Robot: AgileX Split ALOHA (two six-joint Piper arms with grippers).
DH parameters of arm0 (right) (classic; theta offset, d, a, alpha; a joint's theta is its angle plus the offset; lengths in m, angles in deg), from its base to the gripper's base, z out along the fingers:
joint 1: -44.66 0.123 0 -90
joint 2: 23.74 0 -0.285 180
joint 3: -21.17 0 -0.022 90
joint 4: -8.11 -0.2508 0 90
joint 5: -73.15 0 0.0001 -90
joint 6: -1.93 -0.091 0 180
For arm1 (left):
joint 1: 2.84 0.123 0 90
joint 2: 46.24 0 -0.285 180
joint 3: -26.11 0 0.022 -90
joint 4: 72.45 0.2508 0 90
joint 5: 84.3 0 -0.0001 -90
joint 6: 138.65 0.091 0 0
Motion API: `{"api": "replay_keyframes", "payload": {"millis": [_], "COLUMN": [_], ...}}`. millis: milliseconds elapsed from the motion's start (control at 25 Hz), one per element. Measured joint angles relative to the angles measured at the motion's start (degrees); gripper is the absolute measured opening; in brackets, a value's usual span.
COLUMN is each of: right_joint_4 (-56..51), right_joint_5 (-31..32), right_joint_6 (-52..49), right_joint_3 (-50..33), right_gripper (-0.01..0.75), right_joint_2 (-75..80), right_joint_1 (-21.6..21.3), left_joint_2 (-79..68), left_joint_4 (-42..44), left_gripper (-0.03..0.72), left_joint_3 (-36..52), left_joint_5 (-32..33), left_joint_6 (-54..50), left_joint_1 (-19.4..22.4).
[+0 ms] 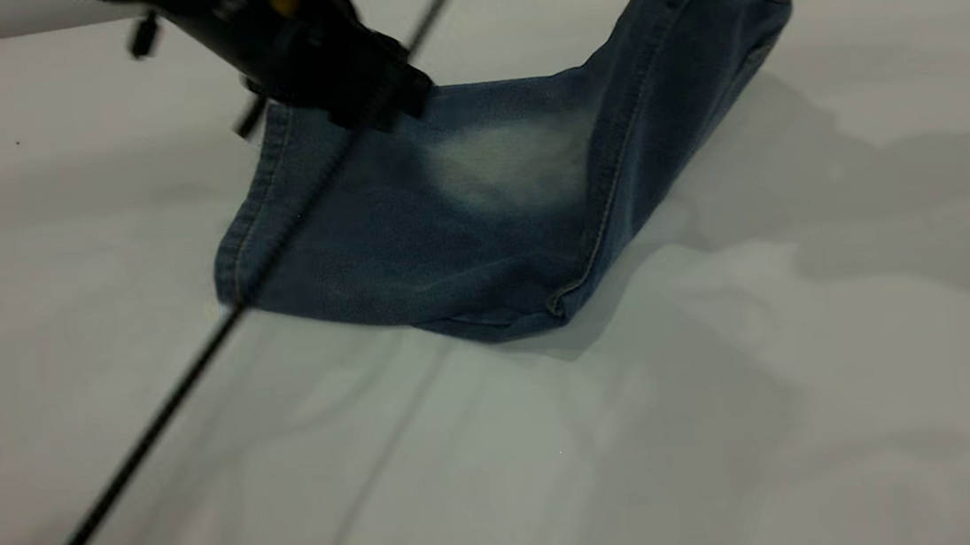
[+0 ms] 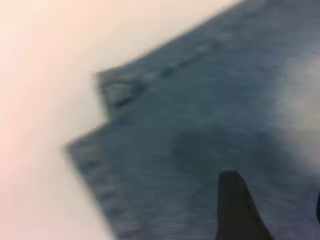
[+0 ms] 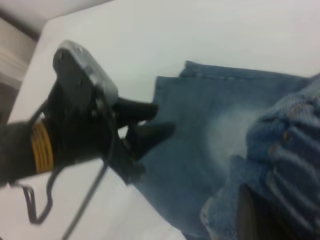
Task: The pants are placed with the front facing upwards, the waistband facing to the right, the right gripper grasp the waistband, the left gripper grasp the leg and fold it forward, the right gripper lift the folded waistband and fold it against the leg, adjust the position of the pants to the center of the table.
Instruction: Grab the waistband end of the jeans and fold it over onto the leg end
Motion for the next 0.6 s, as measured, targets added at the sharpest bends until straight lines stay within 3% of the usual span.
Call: {"api": "replay_keyframes", "payload": {"millis": [320, 600], "right_joint_4": [-8.5, -9.4], "right_joint_5": [-6.7, -11.9], "right_joint_6": [9.5, 10.6], "right_joint_3": [0.6, 9.4], "right_gripper": [0.081, 0.081], "right_joint_2": [1.7, 11.8], "right_joint_1": [14.7, 24.5], "left_joint_2": [17.5, 31.4], "left_joint_4": [0.4, 5.6], "left_gripper": [0.346, 0.346], "left_joint_3": [0.0, 0.1], "left_joint_5": [0.1, 0.4], "left_joint_6": [0.2, 0.3], "left_joint_1": [3.5, 3.5]}}
